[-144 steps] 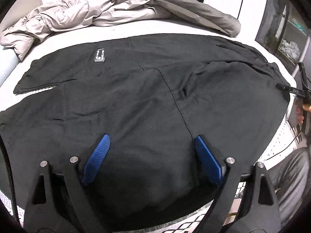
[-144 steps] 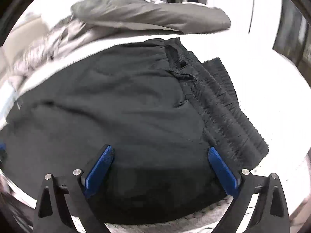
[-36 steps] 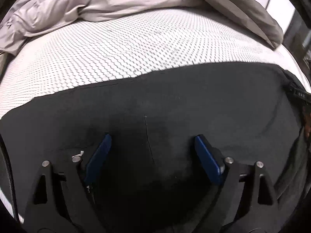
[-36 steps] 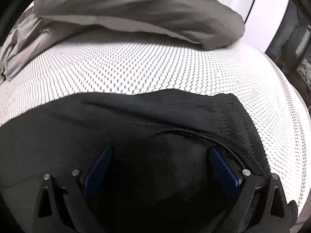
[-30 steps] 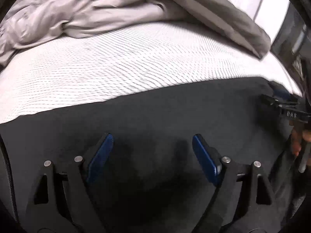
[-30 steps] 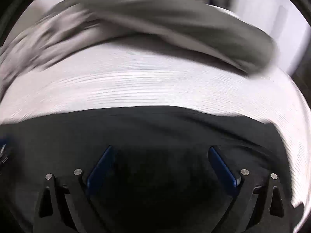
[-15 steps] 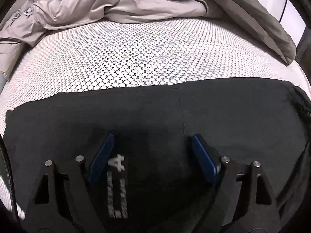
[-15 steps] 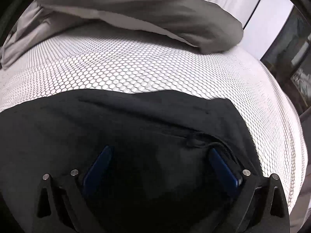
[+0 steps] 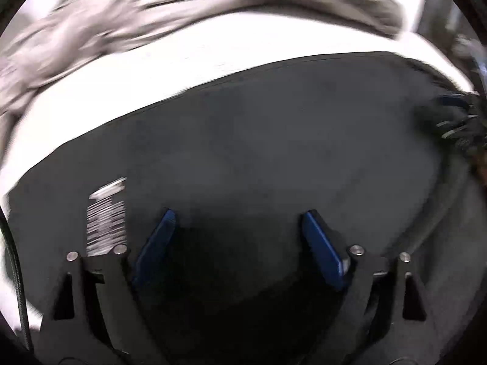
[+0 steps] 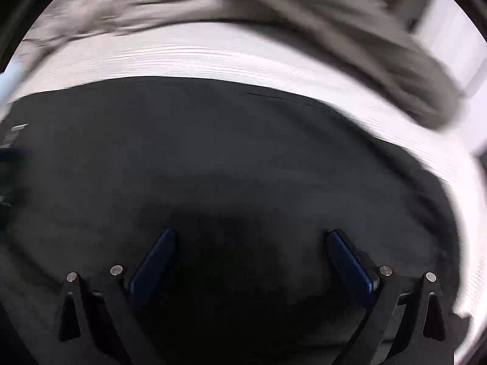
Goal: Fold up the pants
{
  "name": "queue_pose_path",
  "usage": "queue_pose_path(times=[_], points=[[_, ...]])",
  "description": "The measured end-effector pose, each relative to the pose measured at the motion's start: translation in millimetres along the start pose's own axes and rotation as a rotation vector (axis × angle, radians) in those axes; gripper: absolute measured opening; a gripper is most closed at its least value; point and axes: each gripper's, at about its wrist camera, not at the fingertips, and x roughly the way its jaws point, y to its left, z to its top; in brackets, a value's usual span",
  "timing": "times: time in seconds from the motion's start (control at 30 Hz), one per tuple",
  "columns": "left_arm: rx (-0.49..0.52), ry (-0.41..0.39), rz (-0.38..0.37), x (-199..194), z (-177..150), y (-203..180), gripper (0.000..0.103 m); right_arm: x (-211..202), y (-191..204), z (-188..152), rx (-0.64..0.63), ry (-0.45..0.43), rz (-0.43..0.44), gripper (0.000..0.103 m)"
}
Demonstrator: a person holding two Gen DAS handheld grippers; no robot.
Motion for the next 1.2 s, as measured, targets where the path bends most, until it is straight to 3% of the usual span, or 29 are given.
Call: queue_pose_path(times=[0.1, 0.17, 0.23, 0.3, 0.37, 0.43, 0.53, 0.6, 0.67, 0.83, 0.93, 1.0, 1.13, 1.2], points=[[-0.162, 0.001, 0.014, -14, -23, 55, 0.089, 12, -52, -12, 0.175, 0.025, -0.065, 0.101], [-0.198, -0.019, 0.048, -27, -32, 70, 0.087, 8, -70, -21, 0.259, 0.021, -0.082, 0.101], [-0.203, -0.037, 0.007, -37, -38, 73, 0.084, 0, -71, -25, 0.276, 0.014, -0.077, 0.101], [-0.189, -0.064, -0.027, -48, -42, 76, 0.082, -19, -56, -33, 0.264, -0.016, -0.014, 0.101], [-0.201, -0.078, 0.007, -50, -38, 89, 0.077, -16, -47, -23, 0.236, -0.054, 0.096, 0.101], [-0.244, -0.045, 0.028, -43, -39, 108, 0.044, -24, -24, -20, 0.178, -0.07, 0.18, 0.101], [-0.244, -0.014, 0.018, -29, -43, 124, 0.027, -21, 6, -19, 0.086, -0.045, 0.212, 0.101], [-0.246, -0.022, -0.01, -32, -50, 136, 0.025, -7, 15, -16, 0.028, -0.016, 0.171, 0.101], [-0.274, -0.028, 0.05, -37, -58, 155, 0.025, -16, 24, -28, 0.009, -0.007, 0.148, 0.101], [-0.392, -0.026, 0.158, -43, -81, 203, 0.025, -17, -1, -32, 0.061, 0.006, 0.079, 0.101], [-0.392, -0.052, 0.14, -45, -73, 200, 0.025, -19, -4, -34, 0.087, 0.009, 0.073, 0.101], [-0.365, -0.075, 0.063, -43, -56, 190, 0.025, -16, -5, -24, 0.089, 0.0, 0.077, 0.101], [-0.331, -0.063, -0.005, -10, -15, 178, 0.025, 1, -5, 7, 0.054, -0.025, 0.186, 0.101], [-0.362, -0.028, 0.013, 9, -11, 184, 0.024, 1, 9, 8, -0.001, -0.03, 0.208, 0.101]])
